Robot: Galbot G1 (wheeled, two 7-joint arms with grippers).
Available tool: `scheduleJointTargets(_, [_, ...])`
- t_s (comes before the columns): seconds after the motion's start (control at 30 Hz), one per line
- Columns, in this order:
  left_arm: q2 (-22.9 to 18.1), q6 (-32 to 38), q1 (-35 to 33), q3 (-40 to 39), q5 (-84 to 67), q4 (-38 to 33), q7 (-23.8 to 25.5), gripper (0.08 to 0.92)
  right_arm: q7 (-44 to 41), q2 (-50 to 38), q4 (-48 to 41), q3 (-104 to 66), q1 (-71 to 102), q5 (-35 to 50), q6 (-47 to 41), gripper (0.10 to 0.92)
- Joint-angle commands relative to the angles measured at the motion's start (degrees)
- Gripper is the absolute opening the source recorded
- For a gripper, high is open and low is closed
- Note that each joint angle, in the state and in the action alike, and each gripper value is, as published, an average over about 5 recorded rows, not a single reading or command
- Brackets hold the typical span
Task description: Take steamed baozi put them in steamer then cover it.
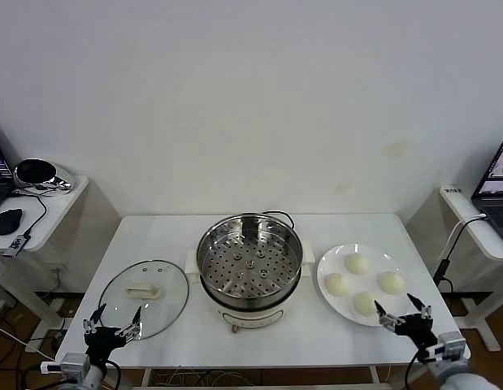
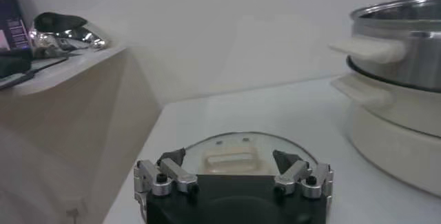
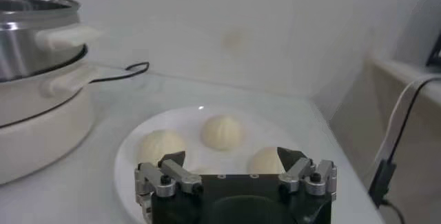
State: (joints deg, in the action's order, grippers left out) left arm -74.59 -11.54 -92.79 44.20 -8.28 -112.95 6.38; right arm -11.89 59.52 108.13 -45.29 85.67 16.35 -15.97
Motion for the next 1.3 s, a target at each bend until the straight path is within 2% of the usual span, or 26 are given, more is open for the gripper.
scheduleJointTargets(0.03, [-0.2,0.03,-0.07,-0.25,1.32,-0.88,0.09,0.823,-1.67,-4.1,0.28,-1.47,-4.13,-2.54,-1.87,0.823])
scheduleJointTargets(0.23, [-0.87,0.13,-0.87,-0.16,2.49,-2.65,0.25,0.823,-13.95,-15.44,-3.26,1.9,-13.98,-11.65,-7.51,0.823])
scheduleJointTargets(0.4, [-0.89,0.26,-1.43,0.35,3.03,-3.49,0.32,0.823,-23.56,-23.75,-9.43,10.29,-25.78,-26.51,-2.85,0.823])
scheduleJointTargets(0.57, [-1.13,0.61,-2.12,0.67,3.81,-4.0,0.44,0.823,-37.53,-25.53,-14.12,19.9,-39.26,-42.07,-0.06,0.823])
scheduleJointTargets(0.67, [-1.3,0.65,-2.16,0.66,4.06,-4.06,0.48,0.823,-42.76,-25.17,-17.52,27.27,-47.82,-48.02,1.86,0.823])
scheduleJointTargets(1.0, [-1.82,0.64,-3.0,0.6,5.4,-4.69,2.23,0.823,-50.86,-16.78,-34.18,52.83,-71.64,-52.43,9.0,0.823])
scheduleJointTargets(1.3, [-2.33,0.16,-3.19,0.94,5.43,-5.57,3.51,0.823,-55.82,-7.97,-48.74,61.37,-79.69,-53.4,15.11,0.823])
